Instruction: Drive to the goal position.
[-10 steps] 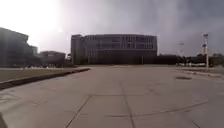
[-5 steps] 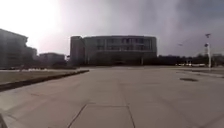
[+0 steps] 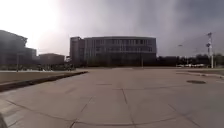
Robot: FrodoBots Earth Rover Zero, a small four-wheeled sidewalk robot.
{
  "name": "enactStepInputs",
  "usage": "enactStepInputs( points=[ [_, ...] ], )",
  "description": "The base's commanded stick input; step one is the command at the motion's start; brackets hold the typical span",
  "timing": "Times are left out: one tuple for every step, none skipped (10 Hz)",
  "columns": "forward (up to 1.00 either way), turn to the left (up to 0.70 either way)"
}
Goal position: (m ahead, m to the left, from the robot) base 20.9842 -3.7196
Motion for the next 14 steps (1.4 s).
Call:
enactStepInputs(
  points=[
    [0.99, 0.00],
    [0.99, 0.00],
    [0.99, 0.00],
    [0.99, 0.00],
    [0.98, 0.00],
    [0.99, 0.00],
    [0.98, 0.00],
    [0.99, 0.00],
    [0.98, 0.00],
    [0.98, 0.00],
    [0.98, 0.00],
    [0.98, 0.00],
    [0.99, 0.00],
    [0.98, -0.01]
  ],
)
